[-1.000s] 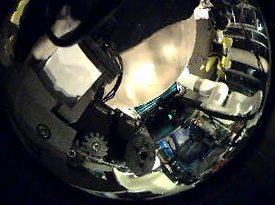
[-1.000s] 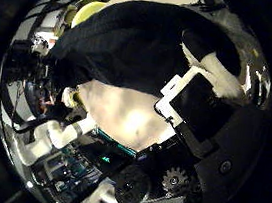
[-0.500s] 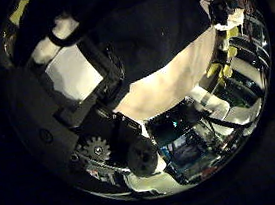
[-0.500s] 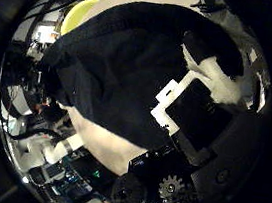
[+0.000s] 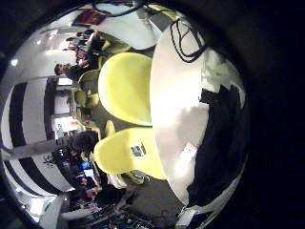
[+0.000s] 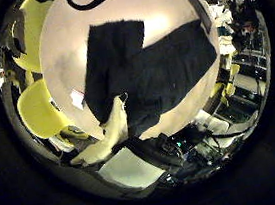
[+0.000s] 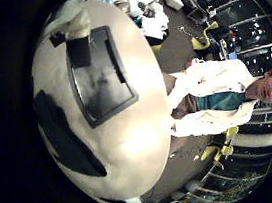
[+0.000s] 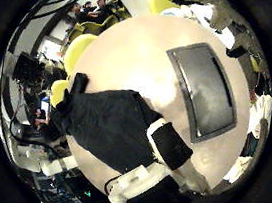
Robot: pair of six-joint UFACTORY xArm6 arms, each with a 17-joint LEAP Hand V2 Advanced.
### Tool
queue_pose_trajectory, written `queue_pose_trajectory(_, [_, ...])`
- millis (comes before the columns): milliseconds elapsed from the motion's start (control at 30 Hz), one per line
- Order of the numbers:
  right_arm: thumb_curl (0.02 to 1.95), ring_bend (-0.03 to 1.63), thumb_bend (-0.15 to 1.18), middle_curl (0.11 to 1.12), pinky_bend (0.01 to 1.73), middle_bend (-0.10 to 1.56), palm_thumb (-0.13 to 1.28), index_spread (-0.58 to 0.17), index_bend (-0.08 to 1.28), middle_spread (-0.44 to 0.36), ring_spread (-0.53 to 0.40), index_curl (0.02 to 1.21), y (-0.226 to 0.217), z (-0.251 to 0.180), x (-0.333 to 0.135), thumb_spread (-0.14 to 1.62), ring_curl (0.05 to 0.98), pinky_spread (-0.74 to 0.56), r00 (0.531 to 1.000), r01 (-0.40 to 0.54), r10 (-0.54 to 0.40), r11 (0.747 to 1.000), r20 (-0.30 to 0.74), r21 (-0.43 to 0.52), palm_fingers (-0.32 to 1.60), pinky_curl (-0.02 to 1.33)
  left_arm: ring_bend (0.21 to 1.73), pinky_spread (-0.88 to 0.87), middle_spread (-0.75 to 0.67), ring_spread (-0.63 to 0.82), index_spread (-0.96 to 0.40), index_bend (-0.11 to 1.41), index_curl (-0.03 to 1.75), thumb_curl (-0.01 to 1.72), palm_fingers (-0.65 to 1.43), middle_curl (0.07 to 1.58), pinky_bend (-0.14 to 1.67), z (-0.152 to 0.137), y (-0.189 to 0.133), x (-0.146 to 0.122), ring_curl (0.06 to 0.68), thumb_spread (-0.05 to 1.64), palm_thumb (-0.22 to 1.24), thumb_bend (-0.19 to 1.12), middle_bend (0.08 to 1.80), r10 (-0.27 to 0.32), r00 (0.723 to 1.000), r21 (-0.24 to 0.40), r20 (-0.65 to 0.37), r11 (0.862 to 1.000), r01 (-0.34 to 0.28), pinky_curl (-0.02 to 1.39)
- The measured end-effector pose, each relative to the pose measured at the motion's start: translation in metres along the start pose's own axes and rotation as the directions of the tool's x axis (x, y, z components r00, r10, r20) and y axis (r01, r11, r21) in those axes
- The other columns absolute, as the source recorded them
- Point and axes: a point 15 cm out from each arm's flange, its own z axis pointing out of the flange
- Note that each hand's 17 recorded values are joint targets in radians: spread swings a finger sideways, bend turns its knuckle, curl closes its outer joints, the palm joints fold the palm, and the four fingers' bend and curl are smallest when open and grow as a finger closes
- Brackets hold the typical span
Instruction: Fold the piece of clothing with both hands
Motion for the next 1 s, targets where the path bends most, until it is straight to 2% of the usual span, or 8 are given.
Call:
queue_pose_trajectory(67, [0.59,1.06,-0.01,0.52,0.83,0.65,0.61,-0.407,0.36,-0.255,-0.150,0.50,0.016,-0.012,0.006,1.31,0.501,0.12,1.000,0.015,-0.015,0.999,0.007,-0.039,0.12,0.68,1.02,-0.30,-0.22,-0.20,-0.20,0.15,0.86,0.31,0.12,0.83,0.90,-0.015,0.012,0.001,0.398,1.08,0.39,-0.02,0.30,0.000,1.000,-0.002,-0.022,1.000,0.000,0.52])
queue_pose_trajectory(167, [0.55,0.98,-0.03,0.49,0.75,0.62,0.58,-0.388,0.34,-0.233,-0.127,0.48,0.055,-0.021,0.008,1.29,0.470,0.20,0.998,0.047,-0.041,0.986,0.042,-0.160,0.04,0.64,0.96,-0.19,-0.14,-0.13,-0.16,0.18,0.81,0.30,0.06,0.79,0.79,-0.018,0.045,0.013,0.381,1.08,0.38,-0.03,0.29,0.035,0.997,-0.092,-0.066,0.995,-0.041,0.50])
queue_pose_trajectory(267, [0.52,0.90,-0.03,0.46,0.68,0.57,0.54,-0.373,0.30,-0.211,-0.090,0.46,0.097,-0.030,0.010,1.27,0.434,0.25,0.993,0.098,-0.074,0.955,0.096,-0.281,0.01,0.59,0.91,-0.08,-0.07,-0.06,-0.11,0.19,0.76,0.29,0.03,0.74,0.69,-0.011,0.088,0.041,0.361,1.09,0.35,-0.03,0.28,0.071,0.988,-0.208,-0.139,0.973,-0.099,0.47])
queue_pose_trajectory(433, [0.47,0.82,-0.03,0.42,0.61,0.48,0.50,-0.362,0.23,-0.195,-0.036,0.42,0.125,-0.019,0.008,1.24,0.382,0.30,0.982,0.163,-0.114,0.918,0.152,-0.362,0.03,0.52,0.86,0.08,0.00,0.02,-0.06,0.18,0.68,0.28,0.04,0.67,0.58,0.022,0.141,0.078,0.331,1.10,0.34,-0.02,0.26,0.088,0.971,-0.315,-0.221,0.936,-0.156,0.42])
queue_pose_trajectory(467, [0.46,0.80,-0.02,0.41,0.61,0.46,0.50,-0.360,0.22,-0.163,-0.030,0.41,0.131,-0.011,0.005,1.23,0.375,0.31,0.980,0.171,-0.116,0.909,0.164,-0.380,0.03,0.51,0.84,0.11,0.02,0.04,-0.05,0.17,0.66,0.28,0.05,0.65,0.57,0.027,0.147,0.085,0.324,1.10,0.34,-0.02,0.25,0.087,0.969,-0.314,-0.232,0.936,-0.160,0.41])
queue_pose_trajectory(600, [0.43,0.75,-0.02,0.39,0.57,0.42,0.50,-0.357,0.18,-0.099,-0.004,0.39,0.150,0.023,-0.004,1.21,0.345,0.32,0.974,0.187,-0.108,0.876,0.198,-0.445,0.05,0.47,0.82,0.17,0.04,0.07,-0.03,0.17,0.60,0.28,0.08,0.61,0.53,0.050,0.158,0.103,0.309,1.10,0.33,-0.02,0.24,0.081,0.964,-0.263,-0.254,0.953,-0.149,0.39])
queue_pose_trajectory(733, [0.41,0.70,-0.02,0.37,0.55,0.38,0.49,-0.350,0.16,-0.050,0.020,0.36,0.151,0.058,-0.020,1.17,0.321,0.33,0.967,0.219,-0.124,0.849,0.223,-0.480,0.05,0.44,0.80,0.20,0.05,0.08,-0.03,0.17,0.55,0.28,0.11,0.57,0.49,0.067,0.173,0.114,0.301,1.11,0.33,-0.02,0.24,0.062,0.962,-0.282,-0.267,0.949,-0.140,0.37])
queue_pose_trajectory(1000, [0.39,0.65,-0.02,0.36,0.52,0.34,0.50,-0.335,0.15,-0.017,0.044,0.33,0.143,0.115,-0.062,1.12,0.295,0.32,0.952,0.289,-0.185,0.805,0.245,-0.518,0.07,0.40,0.77,0.21,0.05,0.09,-0.01,0.17,0.48,0.28,0.14,0.52,0.45,0.073,0.177,0.113,0.284,1.11,0.34,-0.02,0.23,0.049,0.961,-0.296,-0.274,0.946,-0.133,0.35])
